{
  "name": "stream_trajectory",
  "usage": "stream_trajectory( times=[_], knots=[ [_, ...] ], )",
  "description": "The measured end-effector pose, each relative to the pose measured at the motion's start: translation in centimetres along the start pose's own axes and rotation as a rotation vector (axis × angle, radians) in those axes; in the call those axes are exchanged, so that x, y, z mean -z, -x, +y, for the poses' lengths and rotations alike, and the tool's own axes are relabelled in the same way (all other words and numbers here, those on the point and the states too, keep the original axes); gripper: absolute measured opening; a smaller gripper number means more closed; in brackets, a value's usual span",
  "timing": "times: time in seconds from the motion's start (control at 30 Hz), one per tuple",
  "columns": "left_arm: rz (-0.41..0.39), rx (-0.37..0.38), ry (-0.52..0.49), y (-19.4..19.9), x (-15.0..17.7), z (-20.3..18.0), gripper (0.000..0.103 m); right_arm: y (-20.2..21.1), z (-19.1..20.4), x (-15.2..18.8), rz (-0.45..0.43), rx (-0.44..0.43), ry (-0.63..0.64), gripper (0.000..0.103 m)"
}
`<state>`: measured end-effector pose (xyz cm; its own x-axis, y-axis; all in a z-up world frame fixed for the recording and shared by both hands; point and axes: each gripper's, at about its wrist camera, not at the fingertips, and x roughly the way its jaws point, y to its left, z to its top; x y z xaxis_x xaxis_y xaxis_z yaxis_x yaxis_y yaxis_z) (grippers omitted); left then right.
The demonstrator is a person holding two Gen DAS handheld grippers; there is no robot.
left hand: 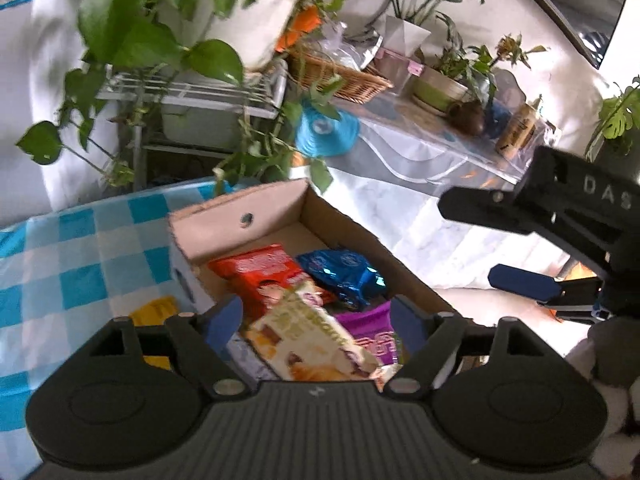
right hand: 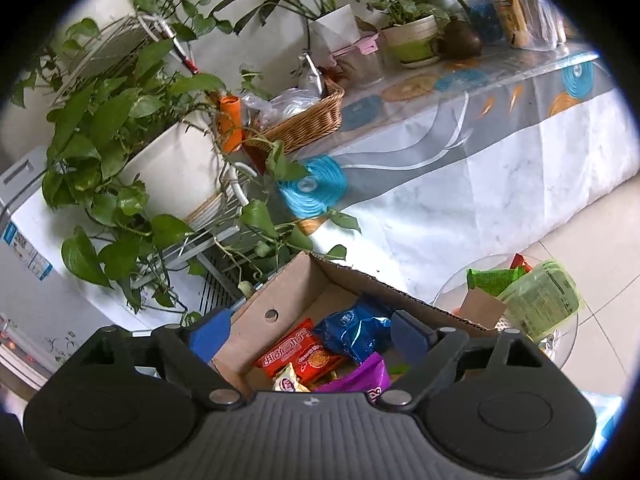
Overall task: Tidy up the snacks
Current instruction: 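Lower both packets into cardboard box and open both grippers, then lift both grippers out of box while right tool moves over yellow packet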
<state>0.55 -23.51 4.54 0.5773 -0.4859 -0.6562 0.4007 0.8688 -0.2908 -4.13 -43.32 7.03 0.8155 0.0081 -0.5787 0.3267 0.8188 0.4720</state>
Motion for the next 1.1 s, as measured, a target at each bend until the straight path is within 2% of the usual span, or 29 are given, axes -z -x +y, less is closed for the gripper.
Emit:
stream_trajectory(
  times=[0.23,0.5,0.7,0.8,1.0,1.1],
  knots=[
    [0.009,-0.078,0.031,1.8,0.4,4.4,0.084,-0.8,2.0,0.8,0.020,-0.006,0.079,0.094],
    [0.017,-0.187,0.031,4.3,0.3,10.0,0.085,-1.7,5.4,2.5,0.045,-0.080,0.201,0.099],
    [0.035,-0.257,0.054,5.2,-0.6,14.5,0.087,-2.8,8.1,4.9,0.125,-0.146,0.303,0.099],
    [0.029,-0.297,0.059,5.4,-0.8,16.7,0.091,-2.9,9.3,6.9,0.159,-0.166,0.379,0.099],
    [0.031,-0.352,0.177,5.0,-1.8,21.3,0.091,-4.1,11.5,10.8,0.209,-0.149,0.500,0.099],
    [0.031,-0.366,0.184,4.8,-2.0,22.0,0.091,-4.9,11.9,12.0,0.205,-0.112,0.506,0.099]
  ],
)
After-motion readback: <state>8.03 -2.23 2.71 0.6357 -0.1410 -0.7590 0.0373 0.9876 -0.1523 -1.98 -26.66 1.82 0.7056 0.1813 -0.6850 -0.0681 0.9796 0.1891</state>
